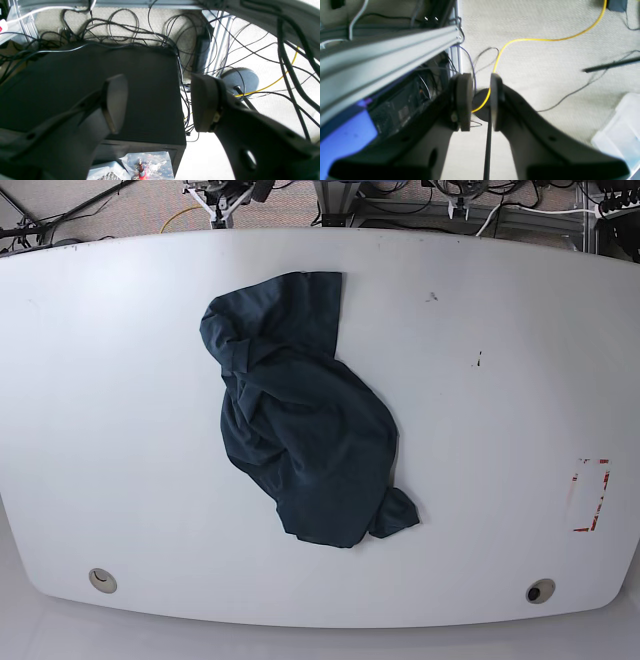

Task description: Fold the T-shirt properly

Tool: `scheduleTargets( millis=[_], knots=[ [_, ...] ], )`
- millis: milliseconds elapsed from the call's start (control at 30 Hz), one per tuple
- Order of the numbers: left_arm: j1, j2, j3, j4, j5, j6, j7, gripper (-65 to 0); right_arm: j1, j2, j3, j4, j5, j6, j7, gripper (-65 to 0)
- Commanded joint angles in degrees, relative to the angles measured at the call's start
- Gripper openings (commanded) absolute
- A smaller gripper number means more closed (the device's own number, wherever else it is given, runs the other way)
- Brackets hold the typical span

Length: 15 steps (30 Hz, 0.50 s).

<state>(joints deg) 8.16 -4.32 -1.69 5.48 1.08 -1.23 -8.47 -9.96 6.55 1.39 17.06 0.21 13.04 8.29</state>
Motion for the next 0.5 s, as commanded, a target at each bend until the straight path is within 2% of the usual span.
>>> scheduleTargets(
  millis=[0, 200, 467],
  knots=[
    [0.32, -0.3, 0.07, 0.28, 0.02, 0.31, -0.28, -28.1, -0.55, 0.27, -0.03, 0.04, -0.08, 0.11, 0.01, -52.0],
    [1.37, -0.3, 0.07, 1.43, 0.02, 0.31, -0.37, -28.1, -0.81, 0.27, -0.03, 0.13, 0.01, 0.28, 0.01, -52.6],
    [9.46, -0.3, 0.07, 16.37, 0.02, 0.31, -0.37, -28.1, -5.56, -0.88, 0.24, 5.84, 0.45, 0.46, 2.74, -52.8]
  ],
)
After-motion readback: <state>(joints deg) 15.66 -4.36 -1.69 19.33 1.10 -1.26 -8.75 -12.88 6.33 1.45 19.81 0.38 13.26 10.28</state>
